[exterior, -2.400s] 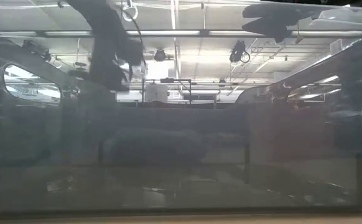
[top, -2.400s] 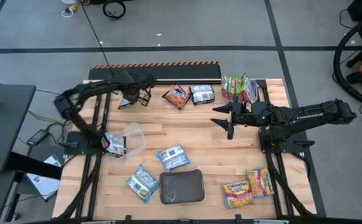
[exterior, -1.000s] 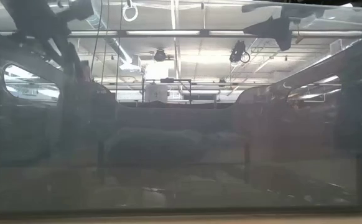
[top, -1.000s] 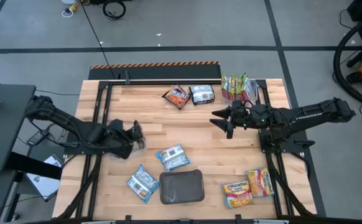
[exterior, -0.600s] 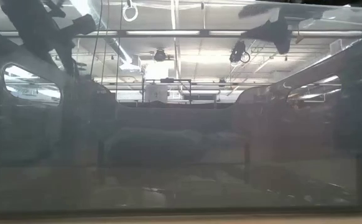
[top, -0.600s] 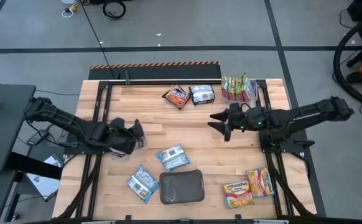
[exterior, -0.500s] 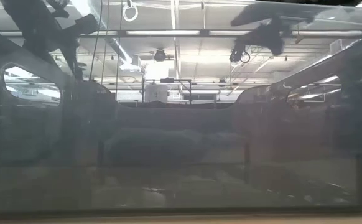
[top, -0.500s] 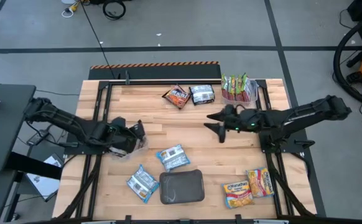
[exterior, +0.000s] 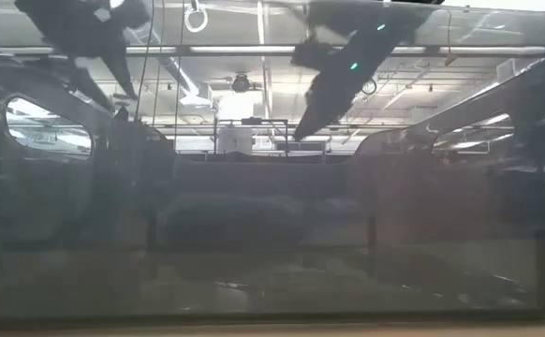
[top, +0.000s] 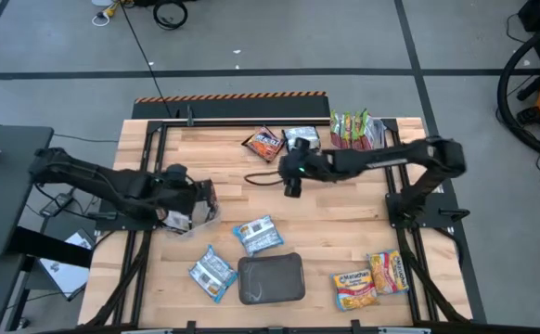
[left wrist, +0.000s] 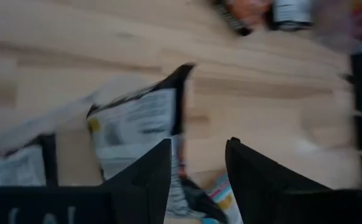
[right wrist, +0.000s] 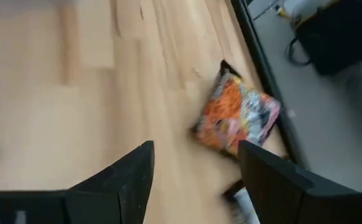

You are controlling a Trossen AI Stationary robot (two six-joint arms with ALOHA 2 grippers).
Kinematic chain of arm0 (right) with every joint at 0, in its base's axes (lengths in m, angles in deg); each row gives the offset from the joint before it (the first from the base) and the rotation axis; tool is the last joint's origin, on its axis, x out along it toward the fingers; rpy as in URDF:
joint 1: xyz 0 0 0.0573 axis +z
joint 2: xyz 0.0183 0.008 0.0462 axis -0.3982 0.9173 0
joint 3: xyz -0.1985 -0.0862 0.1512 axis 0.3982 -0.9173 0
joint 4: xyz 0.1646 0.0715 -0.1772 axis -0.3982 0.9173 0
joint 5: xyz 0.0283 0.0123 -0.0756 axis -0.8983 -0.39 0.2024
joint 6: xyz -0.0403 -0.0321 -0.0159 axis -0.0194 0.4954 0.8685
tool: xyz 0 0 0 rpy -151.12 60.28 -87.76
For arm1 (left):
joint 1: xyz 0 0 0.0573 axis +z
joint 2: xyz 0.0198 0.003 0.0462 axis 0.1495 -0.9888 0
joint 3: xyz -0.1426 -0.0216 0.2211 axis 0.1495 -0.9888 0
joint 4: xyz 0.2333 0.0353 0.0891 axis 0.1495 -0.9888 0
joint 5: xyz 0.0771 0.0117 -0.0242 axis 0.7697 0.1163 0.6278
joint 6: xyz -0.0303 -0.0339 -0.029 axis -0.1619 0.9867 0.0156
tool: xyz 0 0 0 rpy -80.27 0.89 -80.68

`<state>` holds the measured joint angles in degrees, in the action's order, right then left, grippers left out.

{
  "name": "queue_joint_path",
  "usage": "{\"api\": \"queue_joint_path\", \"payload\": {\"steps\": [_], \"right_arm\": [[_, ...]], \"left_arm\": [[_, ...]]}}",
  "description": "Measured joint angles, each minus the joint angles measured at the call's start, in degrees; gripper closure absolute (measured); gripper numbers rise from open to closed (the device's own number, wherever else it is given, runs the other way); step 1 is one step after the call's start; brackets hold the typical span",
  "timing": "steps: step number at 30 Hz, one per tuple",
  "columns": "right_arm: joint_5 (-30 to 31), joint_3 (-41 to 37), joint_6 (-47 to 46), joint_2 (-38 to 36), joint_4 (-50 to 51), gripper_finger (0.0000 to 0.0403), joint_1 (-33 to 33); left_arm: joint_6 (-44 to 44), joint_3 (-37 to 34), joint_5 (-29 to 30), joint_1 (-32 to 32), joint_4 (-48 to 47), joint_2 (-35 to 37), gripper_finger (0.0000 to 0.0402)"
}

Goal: Sort Maruchan noodles
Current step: Put the black noodle pack into the bottom transparent bin

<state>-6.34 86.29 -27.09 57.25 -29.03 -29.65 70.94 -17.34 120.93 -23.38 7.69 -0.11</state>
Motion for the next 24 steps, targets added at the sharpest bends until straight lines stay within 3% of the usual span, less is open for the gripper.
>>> {"api": "queue_joint_path", "payload": {"steps": [6,12,24], "right_arm": [[-0.25,6.62,21.19,10.18,-0.07,0.0167,-6.06],[-2.41,8.44,34.2,16.95,-3.3,0.0176,-10.37],[-4.01,8.44,39.93,24.81,-12.71,0.0187,-11.19]], "left_arm": [[-9.09,2.32,0.98,-0.15,-2.15,5.74,0.0246],[-19.23,3.35,2.76,-0.61,-0.78,9.52,0.0246],[-24.26,3.35,6.5,-0.59,0.22,8.64,0.0246]]}}
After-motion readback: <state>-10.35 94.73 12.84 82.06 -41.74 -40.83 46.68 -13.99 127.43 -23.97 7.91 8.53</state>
